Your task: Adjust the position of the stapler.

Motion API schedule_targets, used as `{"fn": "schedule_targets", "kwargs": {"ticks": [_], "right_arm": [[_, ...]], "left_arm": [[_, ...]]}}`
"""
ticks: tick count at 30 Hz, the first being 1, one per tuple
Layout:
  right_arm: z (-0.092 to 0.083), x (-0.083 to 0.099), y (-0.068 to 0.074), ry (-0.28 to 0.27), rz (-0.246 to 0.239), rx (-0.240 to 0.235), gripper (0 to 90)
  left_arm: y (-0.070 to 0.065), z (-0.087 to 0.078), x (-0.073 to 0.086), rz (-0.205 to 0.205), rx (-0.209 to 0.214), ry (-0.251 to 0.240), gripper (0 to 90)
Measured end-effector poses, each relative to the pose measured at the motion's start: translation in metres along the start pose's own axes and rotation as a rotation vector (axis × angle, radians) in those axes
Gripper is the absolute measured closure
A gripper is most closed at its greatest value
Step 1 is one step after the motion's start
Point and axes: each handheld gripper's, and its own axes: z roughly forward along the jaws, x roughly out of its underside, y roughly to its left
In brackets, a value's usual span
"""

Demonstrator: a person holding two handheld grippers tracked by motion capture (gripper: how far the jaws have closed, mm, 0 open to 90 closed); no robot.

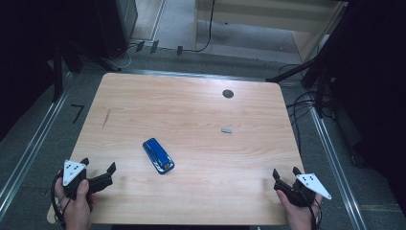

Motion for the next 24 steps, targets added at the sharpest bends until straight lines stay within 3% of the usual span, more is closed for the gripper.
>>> {"fn": "schedule_targets", "kwargs": {"ticks": [3, 8, 10, 12, 16, 20, 21, 24], "right_arm": [[-0.002, -0.002, 0.007, -0.004, -0.024, -0.026, 29.8], [-0.006, -0.007, 0.021, -0.018, -0.034, -0.06, 32.6], [-0.008, -0.012, 0.035, -0.015, -0.061, -0.071, 41.6], [-0.008, -0.013, 0.041, -0.017, -0.072, -0.082, 44.4], [-0.006, -0.018, 0.069, -0.006, -0.098, -0.152, 47.4], [-0.006, -0.023, 0.085, -0.002, -0.096, -0.191, 47.1], [-0.006, -0.026, 0.095, 0.0, -0.105, -0.233, 47.6], [-0.006, -0.029, 0.105, 0.0, -0.11, -0.262, 47.9]], "left_arm": [[-0.002, 0.001, 0.0, 0.017, 0.0, 0.014, 3.7], [-0.001, 0.001, 0.0, 0.005, 0.003, 0.013, 3.7], [-0.001, 0.001, 0.0, 0.004, 0.006, 0.015, 3.8], [-0.002, 0.001, -0.001, 0.018, 0.003, 0.024, 3.7], [-0.003, 0.002, 0.0, 0.021, 0.006, 0.029, 3.7], [-0.003, 0.002, -0.001, 0.019, 0.01, 0.031, 3.7], [-0.003, 0.002, -0.001, 0.019, 0.011, 0.032, 3.8], [-0.003, 0.002, -0.001, 0.02, 0.01, 0.034, 3.8]]}}
